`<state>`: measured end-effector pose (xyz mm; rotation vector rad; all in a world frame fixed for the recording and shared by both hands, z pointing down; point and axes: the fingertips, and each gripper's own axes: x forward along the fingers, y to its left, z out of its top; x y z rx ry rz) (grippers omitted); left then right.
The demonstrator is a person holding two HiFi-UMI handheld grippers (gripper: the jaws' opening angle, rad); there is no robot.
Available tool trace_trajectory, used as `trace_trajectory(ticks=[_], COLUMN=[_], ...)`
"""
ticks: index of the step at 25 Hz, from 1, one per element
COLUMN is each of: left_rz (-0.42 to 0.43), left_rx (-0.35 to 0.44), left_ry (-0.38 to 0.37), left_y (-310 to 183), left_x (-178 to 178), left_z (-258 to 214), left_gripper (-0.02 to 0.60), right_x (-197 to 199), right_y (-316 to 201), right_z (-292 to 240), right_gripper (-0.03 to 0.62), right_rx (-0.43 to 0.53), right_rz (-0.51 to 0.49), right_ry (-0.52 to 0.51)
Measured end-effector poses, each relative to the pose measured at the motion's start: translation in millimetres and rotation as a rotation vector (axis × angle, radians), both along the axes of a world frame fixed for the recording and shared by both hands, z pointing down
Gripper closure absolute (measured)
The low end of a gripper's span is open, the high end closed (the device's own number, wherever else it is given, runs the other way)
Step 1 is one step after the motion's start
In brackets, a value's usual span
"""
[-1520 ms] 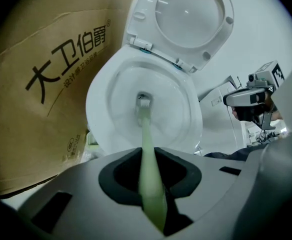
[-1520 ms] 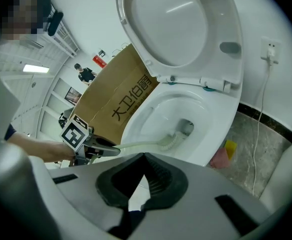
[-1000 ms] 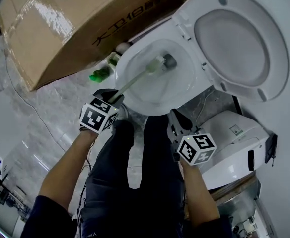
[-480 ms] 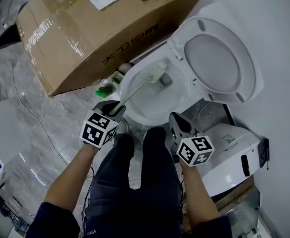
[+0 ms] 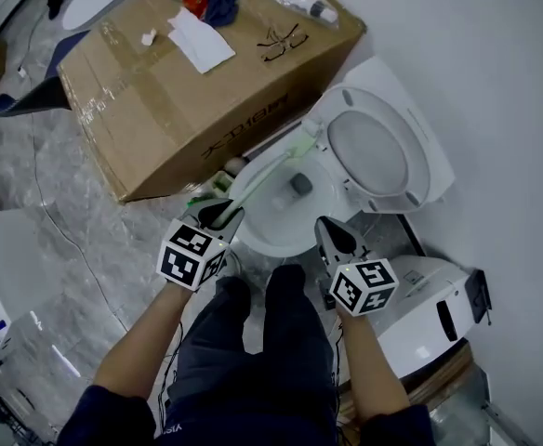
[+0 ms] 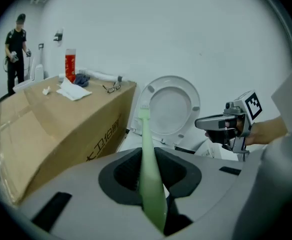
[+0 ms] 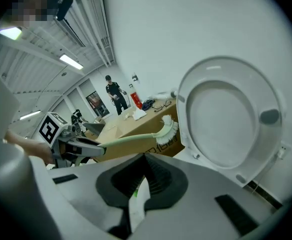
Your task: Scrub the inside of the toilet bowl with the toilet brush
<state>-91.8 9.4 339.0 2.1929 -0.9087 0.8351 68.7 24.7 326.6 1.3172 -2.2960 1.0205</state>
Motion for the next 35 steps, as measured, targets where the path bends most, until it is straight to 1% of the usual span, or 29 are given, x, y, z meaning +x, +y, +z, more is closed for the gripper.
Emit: trace_trajectory(ticks=[9,15,19,27,35], left_rz=[-0.028,-0.025,-0.022,-0.005,0.016], left_rx=[0.117,0.182,0.194,0.245,0.29], left_ry=[0.058,0.081,0.092,0.146,0.179], left_y=[-14,-18,-5,7,18], left_x=[-3,-9,-13,-15,-16], left_z=[-93,-140,-166,-207,-242], left_gripper=[0.488,0.488,0.486,0.488,0.488], right_x=[-11,-18,-22,-27,-30], right_y=[-22,-30,-24,-21,-8], right_z=[-88,-136,-167,-222,-254], right_gripper=[0.589,0.589,0.589,0.589,0.589], right_rx=[0.127,0.201,0.232,0.314,0.361], right_rz=[-0.02,-0.036,-0.044,-0.03,-0.029], right_ry=[-0.004,-0.006,-0.001,0.001,0.026])
